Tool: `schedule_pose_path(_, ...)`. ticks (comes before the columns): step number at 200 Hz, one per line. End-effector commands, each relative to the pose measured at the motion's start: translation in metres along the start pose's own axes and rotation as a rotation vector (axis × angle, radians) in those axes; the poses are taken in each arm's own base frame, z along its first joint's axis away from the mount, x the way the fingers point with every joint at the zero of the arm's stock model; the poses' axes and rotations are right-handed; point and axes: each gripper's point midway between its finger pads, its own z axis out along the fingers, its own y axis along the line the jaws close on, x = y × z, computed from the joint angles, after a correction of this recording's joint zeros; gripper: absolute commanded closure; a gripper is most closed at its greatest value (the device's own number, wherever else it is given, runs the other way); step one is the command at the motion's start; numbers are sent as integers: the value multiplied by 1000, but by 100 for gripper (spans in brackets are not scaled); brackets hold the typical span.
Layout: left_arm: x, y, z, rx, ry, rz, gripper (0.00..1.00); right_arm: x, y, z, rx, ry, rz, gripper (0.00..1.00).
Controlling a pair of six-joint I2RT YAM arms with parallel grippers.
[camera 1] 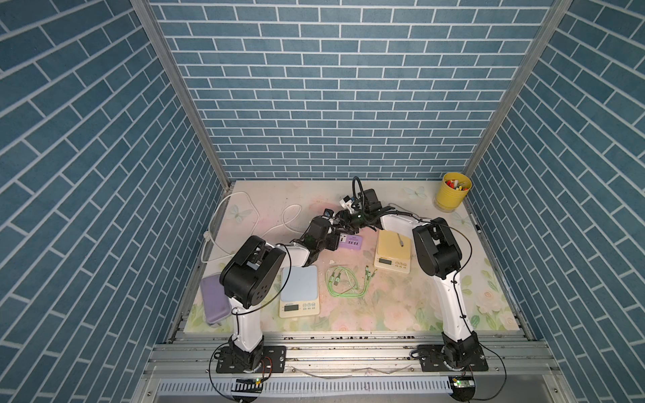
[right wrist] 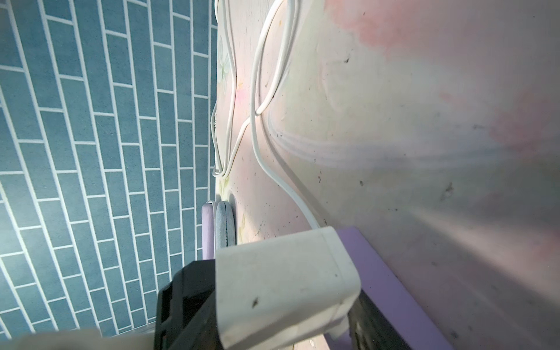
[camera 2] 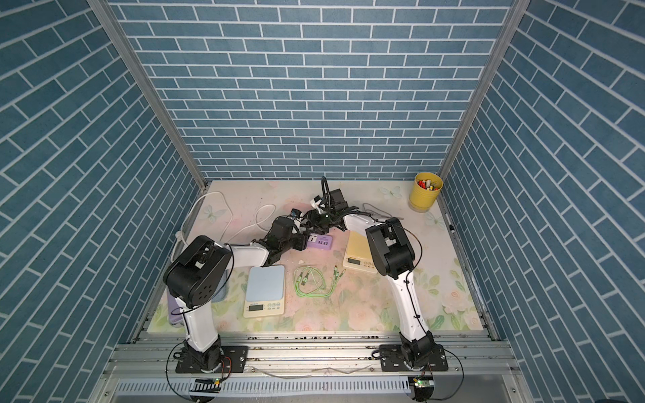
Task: Charge the electronic scale
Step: Insert the plug into the socket.
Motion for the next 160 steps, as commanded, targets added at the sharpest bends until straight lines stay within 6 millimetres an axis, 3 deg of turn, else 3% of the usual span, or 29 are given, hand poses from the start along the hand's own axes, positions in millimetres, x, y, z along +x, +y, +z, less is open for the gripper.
schedule_pose_path(1, 44, -4, -10, 15, 191, 11, 30, 29, -38, 12, 132, 47, 22, 50)
schedule_pose_path(36, 23, -1, -28, 29, 177, 1, 29, 32, -51, 15, 168, 50, 43, 50)
schedule_pose_path(77, 0, 15, -42, 52, 163, -69, 36, 30, -68, 15, 219, 29, 61, 42)
schedule_pose_path(114, -10, 26, -43, 55, 147, -101, 38, 30, -81, 17, 220, 15, 133, 36)
schedule_pose_path(160, -15, 16, -32, 107, 161, -105, 53, 30, -91, 13, 232, -3, 189, 34)
